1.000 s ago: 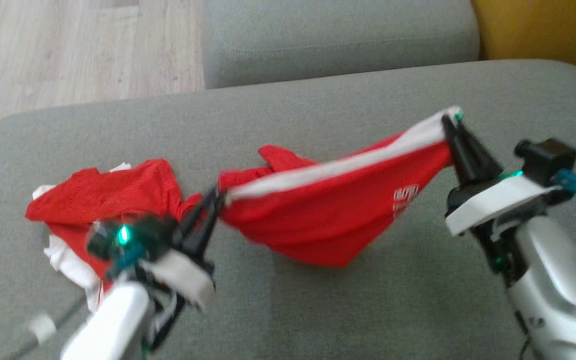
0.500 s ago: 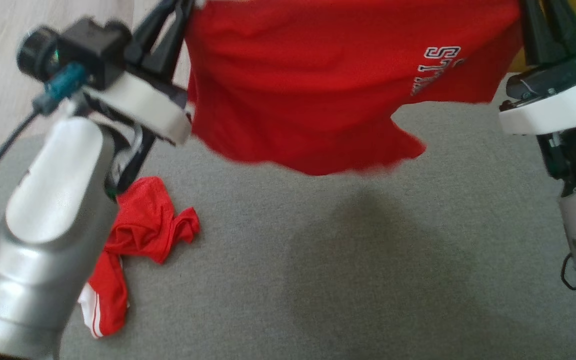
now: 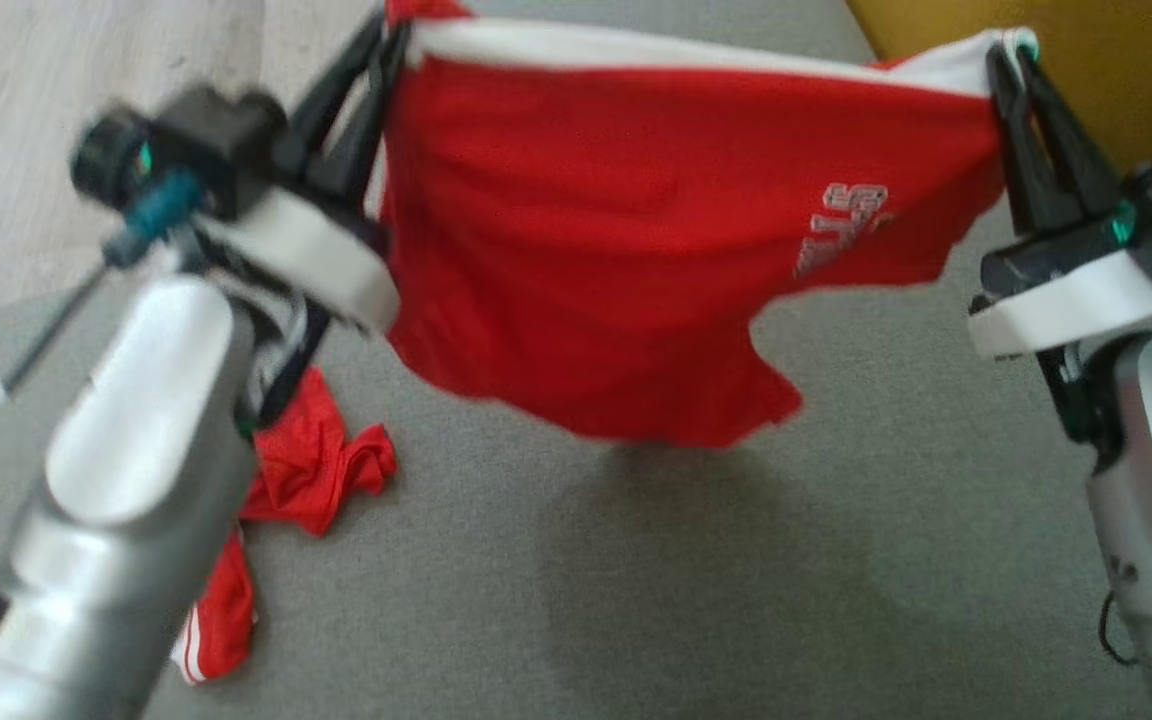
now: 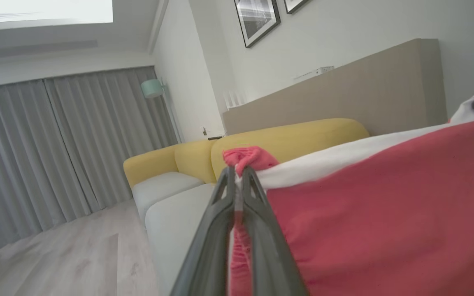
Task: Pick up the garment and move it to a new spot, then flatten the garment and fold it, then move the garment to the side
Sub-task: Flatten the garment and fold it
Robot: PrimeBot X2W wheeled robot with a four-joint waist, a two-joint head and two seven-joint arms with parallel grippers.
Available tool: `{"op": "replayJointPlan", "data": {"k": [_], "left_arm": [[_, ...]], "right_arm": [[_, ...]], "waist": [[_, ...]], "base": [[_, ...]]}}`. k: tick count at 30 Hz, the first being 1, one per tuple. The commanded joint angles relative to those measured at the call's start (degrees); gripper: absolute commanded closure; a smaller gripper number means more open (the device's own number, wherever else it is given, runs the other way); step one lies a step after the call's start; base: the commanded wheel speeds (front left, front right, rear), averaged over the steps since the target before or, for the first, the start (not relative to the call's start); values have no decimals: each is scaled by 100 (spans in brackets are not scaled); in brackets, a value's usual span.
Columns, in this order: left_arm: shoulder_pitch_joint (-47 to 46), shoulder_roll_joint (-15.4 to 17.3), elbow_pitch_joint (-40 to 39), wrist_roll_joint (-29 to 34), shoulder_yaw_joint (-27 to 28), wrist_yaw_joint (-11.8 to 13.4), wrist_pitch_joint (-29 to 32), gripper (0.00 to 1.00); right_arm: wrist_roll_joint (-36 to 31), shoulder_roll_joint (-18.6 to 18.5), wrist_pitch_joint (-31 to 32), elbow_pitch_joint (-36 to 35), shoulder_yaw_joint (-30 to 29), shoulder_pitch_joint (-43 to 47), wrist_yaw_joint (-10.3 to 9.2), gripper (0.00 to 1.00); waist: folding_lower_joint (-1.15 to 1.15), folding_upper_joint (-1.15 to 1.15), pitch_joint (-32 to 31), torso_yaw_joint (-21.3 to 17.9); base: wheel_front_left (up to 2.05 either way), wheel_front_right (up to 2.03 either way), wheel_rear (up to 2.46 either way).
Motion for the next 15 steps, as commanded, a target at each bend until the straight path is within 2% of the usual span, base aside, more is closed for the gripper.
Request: {"op": "replayJointPlan", "data": {"k": [1, 8, 15], "left_arm": [[-193, 223, -200, -15, 254, 45, -19, 100], [394, 365, -617, -126, 209, 198, 199, 100], [115, 299, -351, -484, 341, 168, 575, 100]], "right_arm": [[27, -26, 49, -208, 22, -90, -4, 100], [69, -160, 313, -456, -189, 330, -4, 100], [142, -269, 590, -387, -154, 93, -4, 100]], "waist": [[0, 0, 12, 20], [0, 0, 156, 157], [0, 0, 605, 177]], "base": [[0, 0, 0], [0, 0, 0], [0, 0, 0]]}}
